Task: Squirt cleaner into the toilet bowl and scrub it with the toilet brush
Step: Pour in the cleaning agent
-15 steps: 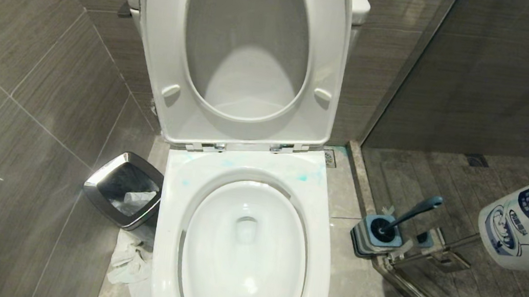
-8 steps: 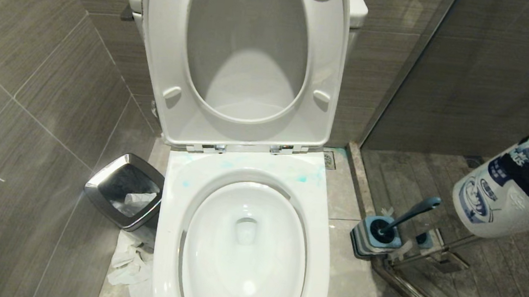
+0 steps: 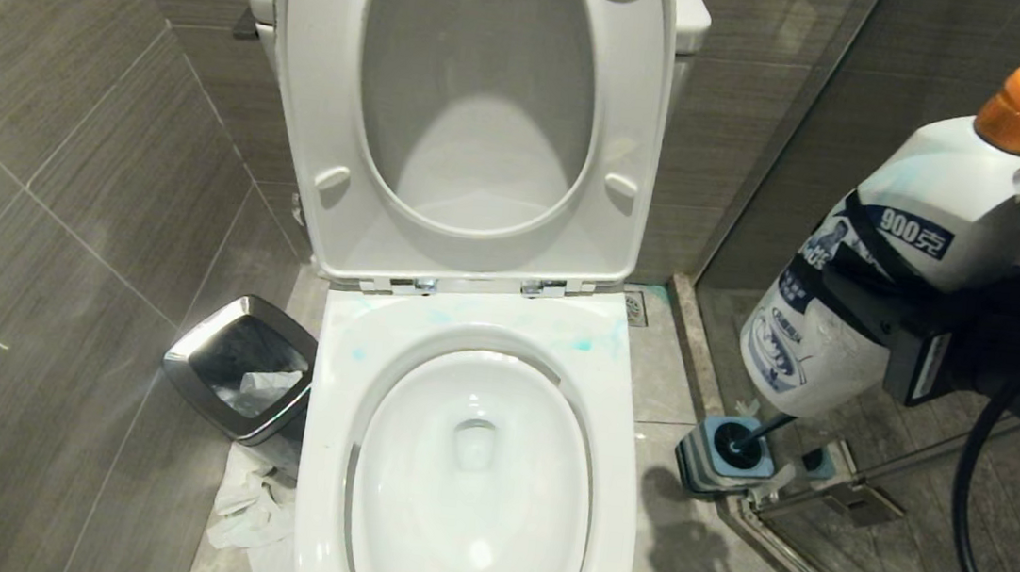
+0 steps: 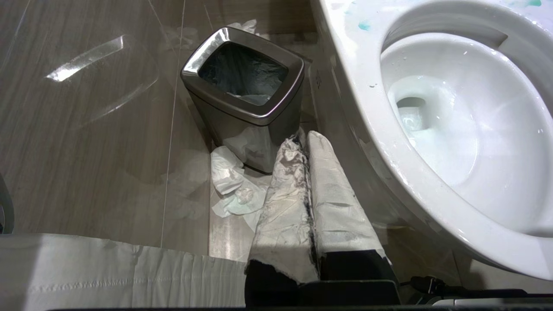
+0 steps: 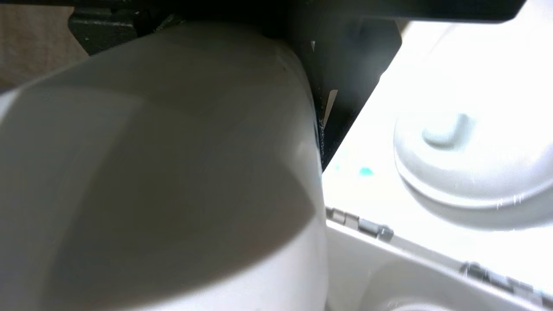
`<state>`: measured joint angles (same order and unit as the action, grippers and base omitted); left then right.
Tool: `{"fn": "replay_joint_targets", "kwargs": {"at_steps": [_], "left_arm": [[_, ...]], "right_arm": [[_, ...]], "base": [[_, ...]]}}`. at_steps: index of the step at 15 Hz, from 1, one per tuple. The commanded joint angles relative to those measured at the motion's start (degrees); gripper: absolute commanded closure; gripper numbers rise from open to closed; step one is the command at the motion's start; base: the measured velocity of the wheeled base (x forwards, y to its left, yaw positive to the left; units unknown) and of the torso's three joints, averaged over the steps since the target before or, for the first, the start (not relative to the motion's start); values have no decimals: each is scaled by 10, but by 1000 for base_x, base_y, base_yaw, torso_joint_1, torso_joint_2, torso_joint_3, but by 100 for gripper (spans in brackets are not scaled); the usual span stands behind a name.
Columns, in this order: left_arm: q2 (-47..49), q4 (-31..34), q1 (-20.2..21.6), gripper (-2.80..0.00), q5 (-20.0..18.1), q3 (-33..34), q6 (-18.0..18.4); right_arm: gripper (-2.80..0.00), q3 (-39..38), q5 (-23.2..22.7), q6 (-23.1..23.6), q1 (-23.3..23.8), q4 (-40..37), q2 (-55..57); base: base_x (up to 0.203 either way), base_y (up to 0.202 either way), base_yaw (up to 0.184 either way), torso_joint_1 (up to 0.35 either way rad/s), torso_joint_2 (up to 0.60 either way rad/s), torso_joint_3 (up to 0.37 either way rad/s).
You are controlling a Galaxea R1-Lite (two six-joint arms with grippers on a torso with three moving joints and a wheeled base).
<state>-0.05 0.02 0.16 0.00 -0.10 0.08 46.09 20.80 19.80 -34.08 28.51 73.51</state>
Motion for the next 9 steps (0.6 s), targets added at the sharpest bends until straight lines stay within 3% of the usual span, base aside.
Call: {"fn": "replay_joint_targets", "kwargs": {"at_steps": [1, 9], "left_arm": [[0, 0, 0, 0, 0, 0, 0], [0, 0, 0, 0, 0, 0, 0]], "right_arm": [[0, 39, 20, 14, -30, -52, 16], [0, 136, 116, 95, -117, -66, 143]], "base": [[0, 0, 0, 0, 0, 0], [0, 0, 0, 0, 0, 0]]}}
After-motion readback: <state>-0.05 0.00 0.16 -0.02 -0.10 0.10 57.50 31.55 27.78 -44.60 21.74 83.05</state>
